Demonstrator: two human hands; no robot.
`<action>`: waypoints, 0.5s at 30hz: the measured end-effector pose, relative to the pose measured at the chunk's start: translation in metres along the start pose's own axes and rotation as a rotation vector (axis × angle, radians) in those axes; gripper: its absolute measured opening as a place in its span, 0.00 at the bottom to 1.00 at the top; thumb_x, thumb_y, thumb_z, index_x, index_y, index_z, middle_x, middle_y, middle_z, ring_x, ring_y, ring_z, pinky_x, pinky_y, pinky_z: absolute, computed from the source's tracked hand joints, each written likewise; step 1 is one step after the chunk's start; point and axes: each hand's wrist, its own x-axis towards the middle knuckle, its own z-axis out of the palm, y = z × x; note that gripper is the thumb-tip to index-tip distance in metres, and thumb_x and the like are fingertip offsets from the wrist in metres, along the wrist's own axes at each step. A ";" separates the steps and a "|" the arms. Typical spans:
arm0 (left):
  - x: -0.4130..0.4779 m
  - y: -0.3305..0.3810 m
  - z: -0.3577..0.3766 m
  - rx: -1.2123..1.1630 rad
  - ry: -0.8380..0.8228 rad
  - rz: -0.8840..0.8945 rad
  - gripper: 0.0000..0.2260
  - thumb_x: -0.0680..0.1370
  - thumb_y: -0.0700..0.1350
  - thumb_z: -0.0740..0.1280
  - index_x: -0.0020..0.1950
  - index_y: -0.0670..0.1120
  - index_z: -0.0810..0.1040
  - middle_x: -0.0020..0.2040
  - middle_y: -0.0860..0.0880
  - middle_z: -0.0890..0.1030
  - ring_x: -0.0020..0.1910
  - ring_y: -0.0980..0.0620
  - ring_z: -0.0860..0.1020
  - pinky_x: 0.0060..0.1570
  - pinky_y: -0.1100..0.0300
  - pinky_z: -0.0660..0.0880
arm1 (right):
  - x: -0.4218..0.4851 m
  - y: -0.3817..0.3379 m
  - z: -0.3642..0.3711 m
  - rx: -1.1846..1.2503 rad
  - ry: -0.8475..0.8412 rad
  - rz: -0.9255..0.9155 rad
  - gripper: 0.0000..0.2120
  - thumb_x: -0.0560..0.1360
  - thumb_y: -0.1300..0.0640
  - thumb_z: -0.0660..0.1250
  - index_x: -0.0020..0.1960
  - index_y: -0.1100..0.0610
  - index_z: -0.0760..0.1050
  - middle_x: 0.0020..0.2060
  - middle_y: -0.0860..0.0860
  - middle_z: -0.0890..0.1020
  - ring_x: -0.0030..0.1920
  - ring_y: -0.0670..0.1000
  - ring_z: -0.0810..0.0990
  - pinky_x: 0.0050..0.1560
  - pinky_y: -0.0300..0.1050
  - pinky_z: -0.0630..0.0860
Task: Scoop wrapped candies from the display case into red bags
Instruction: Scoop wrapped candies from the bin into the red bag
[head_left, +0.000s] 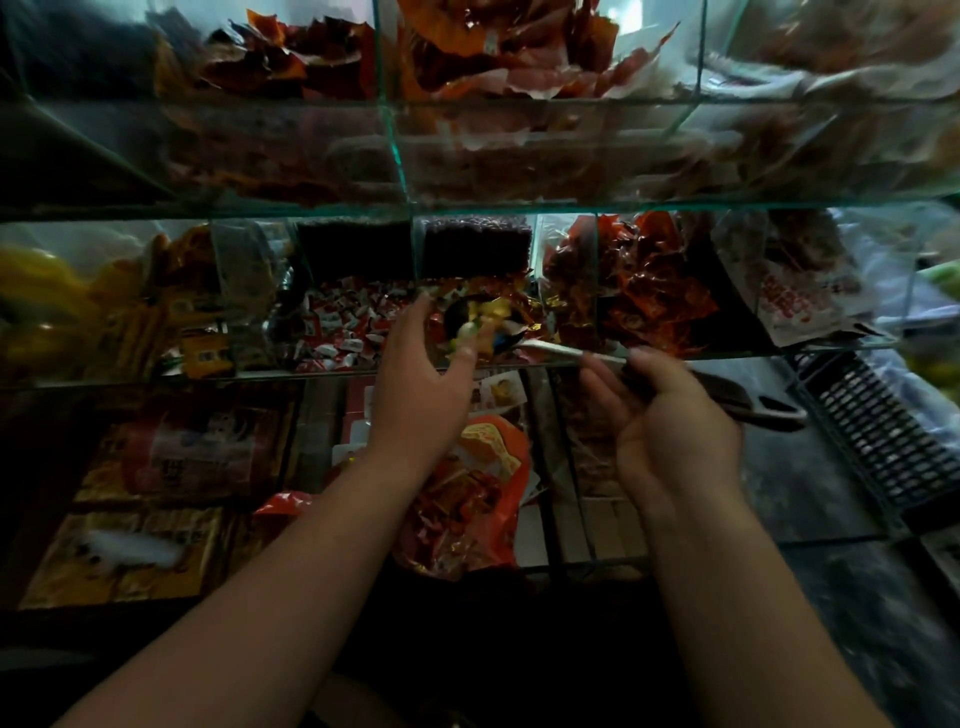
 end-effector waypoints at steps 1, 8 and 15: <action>-0.007 -0.001 -0.002 -0.020 -0.006 -0.028 0.30 0.80 0.60 0.65 0.80 0.57 0.60 0.79 0.53 0.64 0.77 0.54 0.63 0.70 0.56 0.62 | 0.010 0.005 0.011 -0.004 -0.006 -0.040 0.01 0.78 0.67 0.68 0.50 0.64 0.78 0.35 0.56 0.88 0.43 0.57 0.89 0.39 0.43 0.84; -0.034 -0.022 -0.022 0.007 -0.080 -0.113 0.32 0.80 0.52 0.68 0.80 0.60 0.57 0.80 0.55 0.63 0.76 0.54 0.63 0.70 0.57 0.63 | 0.090 0.052 0.074 -0.959 -0.327 -0.662 0.05 0.78 0.59 0.71 0.46 0.50 0.81 0.47 0.49 0.84 0.48 0.46 0.82 0.49 0.41 0.77; -0.027 -0.025 -0.030 0.053 -0.068 -0.113 0.31 0.80 0.53 0.68 0.80 0.58 0.58 0.79 0.55 0.63 0.77 0.54 0.63 0.69 0.57 0.62 | 0.064 0.047 0.042 -1.304 -0.563 -1.143 0.04 0.79 0.61 0.69 0.53 0.60 0.80 0.48 0.55 0.82 0.48 0.54 0.82 0.51 0.50 0.80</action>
